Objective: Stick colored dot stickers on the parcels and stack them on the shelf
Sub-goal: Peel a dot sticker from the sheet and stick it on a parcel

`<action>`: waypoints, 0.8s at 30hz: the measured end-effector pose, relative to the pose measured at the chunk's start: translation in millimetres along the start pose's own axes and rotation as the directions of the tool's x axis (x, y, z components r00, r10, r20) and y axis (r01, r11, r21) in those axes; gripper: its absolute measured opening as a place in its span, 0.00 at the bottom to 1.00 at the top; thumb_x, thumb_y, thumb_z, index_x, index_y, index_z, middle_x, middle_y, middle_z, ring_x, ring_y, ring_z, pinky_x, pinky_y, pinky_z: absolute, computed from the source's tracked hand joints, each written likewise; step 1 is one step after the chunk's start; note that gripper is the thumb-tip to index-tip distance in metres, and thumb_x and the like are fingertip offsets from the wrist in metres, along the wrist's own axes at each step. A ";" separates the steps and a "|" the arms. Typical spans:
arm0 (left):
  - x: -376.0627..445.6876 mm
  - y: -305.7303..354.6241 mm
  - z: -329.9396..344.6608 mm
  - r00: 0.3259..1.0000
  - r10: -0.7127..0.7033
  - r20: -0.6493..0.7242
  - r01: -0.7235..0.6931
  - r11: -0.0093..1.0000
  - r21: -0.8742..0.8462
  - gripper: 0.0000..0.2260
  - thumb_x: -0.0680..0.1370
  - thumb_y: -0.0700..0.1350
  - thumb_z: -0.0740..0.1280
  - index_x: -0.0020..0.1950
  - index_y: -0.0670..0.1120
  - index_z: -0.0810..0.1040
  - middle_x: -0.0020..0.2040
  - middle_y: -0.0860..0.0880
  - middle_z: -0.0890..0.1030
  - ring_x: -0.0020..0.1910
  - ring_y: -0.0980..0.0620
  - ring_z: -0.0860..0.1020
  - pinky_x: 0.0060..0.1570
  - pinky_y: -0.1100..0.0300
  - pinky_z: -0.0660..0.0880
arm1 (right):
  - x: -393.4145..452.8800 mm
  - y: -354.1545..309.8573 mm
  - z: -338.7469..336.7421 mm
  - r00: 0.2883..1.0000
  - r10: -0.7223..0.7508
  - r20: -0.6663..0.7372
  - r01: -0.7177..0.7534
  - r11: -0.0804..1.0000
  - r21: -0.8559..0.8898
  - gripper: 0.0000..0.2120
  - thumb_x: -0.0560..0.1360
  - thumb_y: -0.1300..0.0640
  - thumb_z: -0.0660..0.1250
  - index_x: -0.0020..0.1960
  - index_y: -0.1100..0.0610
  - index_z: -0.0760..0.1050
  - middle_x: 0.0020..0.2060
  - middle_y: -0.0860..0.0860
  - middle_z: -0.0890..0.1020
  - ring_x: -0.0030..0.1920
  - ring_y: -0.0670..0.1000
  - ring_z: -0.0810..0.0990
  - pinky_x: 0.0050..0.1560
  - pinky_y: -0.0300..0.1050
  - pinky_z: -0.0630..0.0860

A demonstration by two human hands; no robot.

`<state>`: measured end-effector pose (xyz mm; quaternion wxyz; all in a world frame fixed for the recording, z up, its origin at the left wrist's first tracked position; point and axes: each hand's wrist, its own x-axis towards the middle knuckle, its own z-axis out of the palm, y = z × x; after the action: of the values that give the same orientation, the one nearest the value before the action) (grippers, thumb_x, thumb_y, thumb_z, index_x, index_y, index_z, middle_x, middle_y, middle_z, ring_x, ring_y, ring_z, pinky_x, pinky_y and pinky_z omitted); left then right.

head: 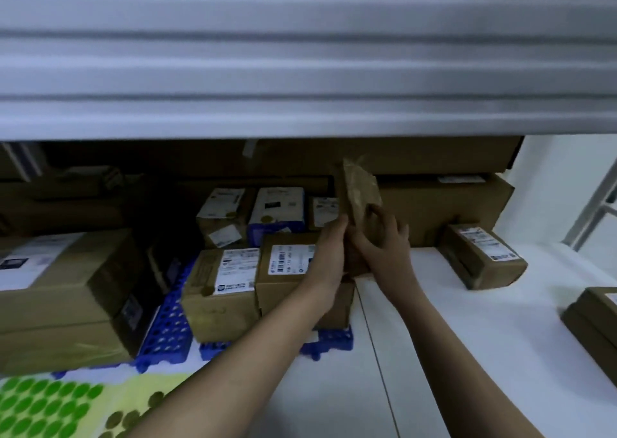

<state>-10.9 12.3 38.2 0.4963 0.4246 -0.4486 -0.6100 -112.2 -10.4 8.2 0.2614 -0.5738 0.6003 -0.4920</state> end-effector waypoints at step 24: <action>-63.0 2.3 -153.0 0.967 0.253 -0.028 -0.248 0.960 0.128 0.25 0.80 0.44 0.61 0.69 0.68 0.57 0.58 0.66 0.72 0.51 0.70 0.77 0.42 0.71 0.76 | -92.3 -50.9 98.3 0.878 0.075 0.472 -0.447 0.479 0.755 0.20 0.77 0.48 0.56 0.66 0.51 0.72 0.56 0.52 0.83 0.57 0.53 0.82 0.53 0.49 0.80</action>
<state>146.3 55.0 8.8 0.5521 0.4078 -0.5246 -0.5037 15.0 55.6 -6.9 0.6895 -0.3549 0.3035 -0.5537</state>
